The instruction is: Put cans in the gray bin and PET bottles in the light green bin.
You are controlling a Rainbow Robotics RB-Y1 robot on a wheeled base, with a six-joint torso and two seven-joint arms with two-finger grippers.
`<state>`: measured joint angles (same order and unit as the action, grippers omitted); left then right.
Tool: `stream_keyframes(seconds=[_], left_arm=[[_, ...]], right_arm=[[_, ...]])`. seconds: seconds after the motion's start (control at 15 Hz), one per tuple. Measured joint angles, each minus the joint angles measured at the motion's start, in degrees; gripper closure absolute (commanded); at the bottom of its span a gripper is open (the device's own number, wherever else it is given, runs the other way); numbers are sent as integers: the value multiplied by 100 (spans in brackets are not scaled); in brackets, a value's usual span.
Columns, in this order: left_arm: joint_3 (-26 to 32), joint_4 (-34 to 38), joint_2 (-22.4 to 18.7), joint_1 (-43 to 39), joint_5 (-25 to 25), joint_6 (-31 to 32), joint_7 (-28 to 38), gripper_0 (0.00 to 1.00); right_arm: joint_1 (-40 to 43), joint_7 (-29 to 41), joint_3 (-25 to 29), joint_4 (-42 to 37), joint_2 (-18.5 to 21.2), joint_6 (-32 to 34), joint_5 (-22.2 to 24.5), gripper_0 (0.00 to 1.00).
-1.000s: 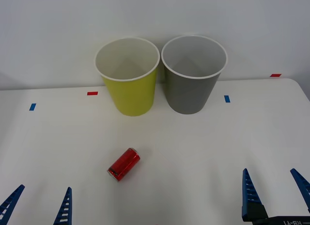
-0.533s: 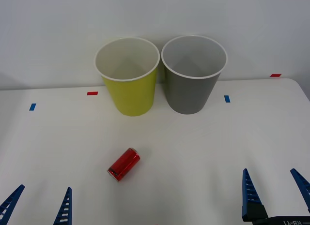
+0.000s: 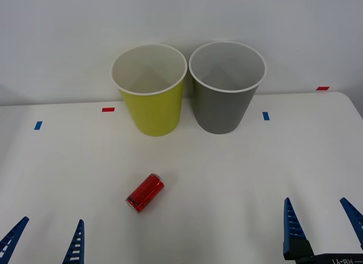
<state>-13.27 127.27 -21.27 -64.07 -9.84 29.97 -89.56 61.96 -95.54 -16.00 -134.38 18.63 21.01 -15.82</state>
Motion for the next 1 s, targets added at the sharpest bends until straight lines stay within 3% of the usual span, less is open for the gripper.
stream_keyframes(seconds=[1.0], left_arm=[[0,0,0,0,0,0,0,0]], right_arm=[[0,0,0,0,0,0,0,0]])
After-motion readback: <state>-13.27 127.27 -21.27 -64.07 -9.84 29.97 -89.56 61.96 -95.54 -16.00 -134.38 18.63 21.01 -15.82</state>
